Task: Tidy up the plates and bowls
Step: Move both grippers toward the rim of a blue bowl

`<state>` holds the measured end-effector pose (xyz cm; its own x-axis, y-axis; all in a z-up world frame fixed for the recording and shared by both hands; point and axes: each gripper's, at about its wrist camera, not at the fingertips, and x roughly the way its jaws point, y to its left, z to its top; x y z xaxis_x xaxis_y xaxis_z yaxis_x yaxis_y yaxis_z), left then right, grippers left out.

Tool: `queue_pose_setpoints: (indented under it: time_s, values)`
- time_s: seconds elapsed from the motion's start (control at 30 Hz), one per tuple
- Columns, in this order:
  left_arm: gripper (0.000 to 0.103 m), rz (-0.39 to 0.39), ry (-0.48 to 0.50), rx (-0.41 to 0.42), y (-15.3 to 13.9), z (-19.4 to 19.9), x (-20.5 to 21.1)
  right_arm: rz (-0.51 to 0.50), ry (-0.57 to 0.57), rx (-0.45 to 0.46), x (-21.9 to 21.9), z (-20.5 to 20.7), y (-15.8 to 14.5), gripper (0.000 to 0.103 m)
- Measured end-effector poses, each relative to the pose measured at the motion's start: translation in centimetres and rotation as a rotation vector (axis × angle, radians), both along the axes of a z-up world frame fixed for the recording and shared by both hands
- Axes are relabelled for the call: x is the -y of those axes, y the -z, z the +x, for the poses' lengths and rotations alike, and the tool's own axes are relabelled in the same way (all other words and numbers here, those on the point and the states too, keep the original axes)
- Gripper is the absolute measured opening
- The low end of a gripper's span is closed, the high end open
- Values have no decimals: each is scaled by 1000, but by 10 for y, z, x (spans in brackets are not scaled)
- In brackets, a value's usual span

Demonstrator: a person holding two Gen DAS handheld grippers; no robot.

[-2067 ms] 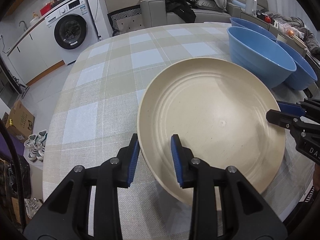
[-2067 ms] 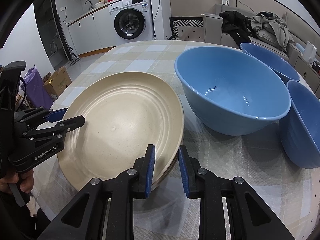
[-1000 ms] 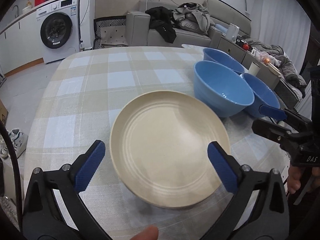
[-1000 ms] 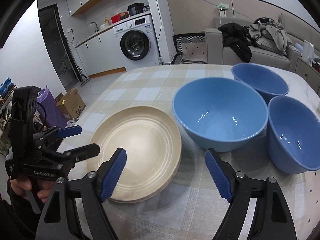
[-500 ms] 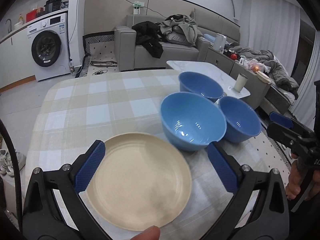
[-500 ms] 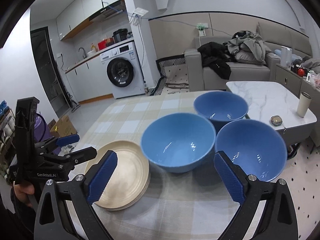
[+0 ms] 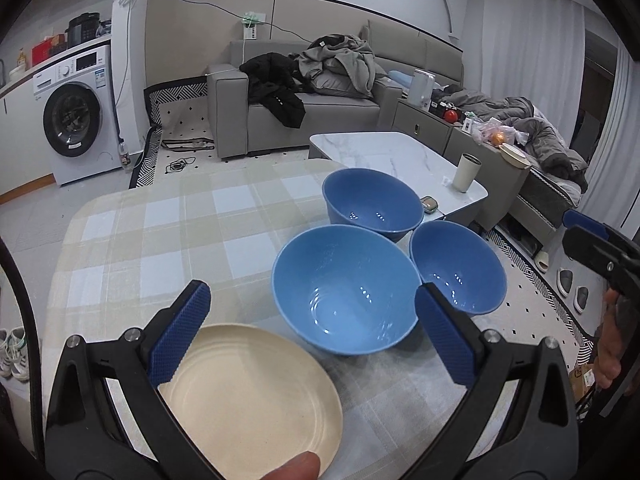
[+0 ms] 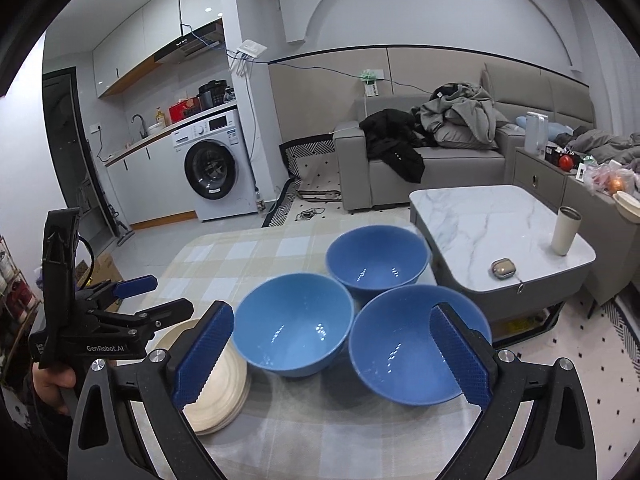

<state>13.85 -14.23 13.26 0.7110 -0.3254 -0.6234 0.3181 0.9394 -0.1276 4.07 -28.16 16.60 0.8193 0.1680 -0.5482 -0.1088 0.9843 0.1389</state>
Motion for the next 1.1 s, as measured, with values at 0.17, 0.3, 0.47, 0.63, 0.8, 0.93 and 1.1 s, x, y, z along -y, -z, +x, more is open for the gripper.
queue_pose_setpoints:
  time_s: [0.17, 0.3, 0.47, 0.63, 0.8, 0.93, 1.1]
  values:
    - [102, 9, 6, 0, -6, 22, 9, -12, 27, -7, 11, 15, -9, 100]
    - [102, 5, 2, -10, -10, 40, 14, -12, 39, -25, 15, 35, -12, 100]
    - [102, 2, -4, -28, -7, 67, 18, -13, 51, -55, 24, 58, -11, 100]
    - [102, -5, -17, -56, 1, 94, 22, -24, 63, -85, 33, 81, -7, 100]
    - [102, -1, -30, -84, 8, 121, 29, -35, 59, -108, 40, 107, -2, 100]
    - [102, 1, -43, -108, 15, 143, 35, -30, 59, -128, 47, 126, 7, 100]
    - [102, 16, -42, -127, 24, 164, 43, -24, 67, -147, 57, 148, 18, 100]
